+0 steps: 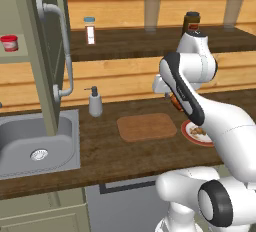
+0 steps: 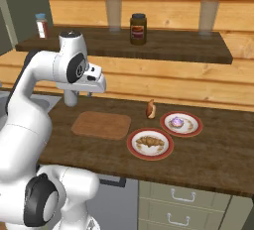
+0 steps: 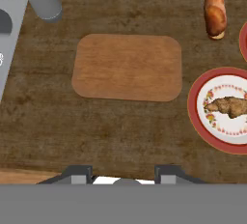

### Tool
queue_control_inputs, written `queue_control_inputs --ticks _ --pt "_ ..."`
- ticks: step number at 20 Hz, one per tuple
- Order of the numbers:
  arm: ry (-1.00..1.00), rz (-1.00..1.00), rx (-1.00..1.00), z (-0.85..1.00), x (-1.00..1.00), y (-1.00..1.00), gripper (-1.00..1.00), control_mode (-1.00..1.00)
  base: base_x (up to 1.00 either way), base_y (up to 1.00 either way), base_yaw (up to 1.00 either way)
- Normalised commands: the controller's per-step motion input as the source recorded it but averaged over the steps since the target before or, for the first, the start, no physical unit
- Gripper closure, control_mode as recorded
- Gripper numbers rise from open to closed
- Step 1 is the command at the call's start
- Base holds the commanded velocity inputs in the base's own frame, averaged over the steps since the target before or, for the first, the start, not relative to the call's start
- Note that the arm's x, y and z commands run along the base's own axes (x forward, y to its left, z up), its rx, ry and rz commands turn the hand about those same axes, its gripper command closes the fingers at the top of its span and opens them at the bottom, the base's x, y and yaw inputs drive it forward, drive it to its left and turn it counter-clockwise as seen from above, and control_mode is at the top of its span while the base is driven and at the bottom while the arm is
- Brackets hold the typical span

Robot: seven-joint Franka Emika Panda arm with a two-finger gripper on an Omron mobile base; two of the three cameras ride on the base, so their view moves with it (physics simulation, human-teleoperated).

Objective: From the different types of pastries on the counter, select a croissant and place it on the cutting board. Then retrieve a jar of jam from the cabinet and place it alongside the croissant on the cutting board.

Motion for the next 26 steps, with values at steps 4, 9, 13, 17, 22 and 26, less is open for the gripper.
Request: queue_control_inputs --ticks 4,9,13,17,22,26 --pt "-0.02 0.00 0.00 0.00 -0.06 0.00 -1.00 -1.00 0.00 0.00 0.00" --pt "-0.04 -0.01 0.00 0.00 -0.17 -0.09 -1.00 -1.00 0.00 0.00 0.00" --pt "0.00 -0.12 0.00 0.00 -0.02 -0.18 -1.00 -1.00 0.00 0.00 0.00" --pt "0.00 -0.21 0.00 0.00 0.00 -0.38 -1.00 -1.00 0.00 0.00 0.00" --pt "0.00 -0.23 0.00 0.00 0.00 -0.44 -1.00 -1.00 0.00 0.00 0.00" --pt "0.00 -0.24 0.01 0.00 0.00 -0.52 -1.00 -1.00 0.00 0.00 0.00"
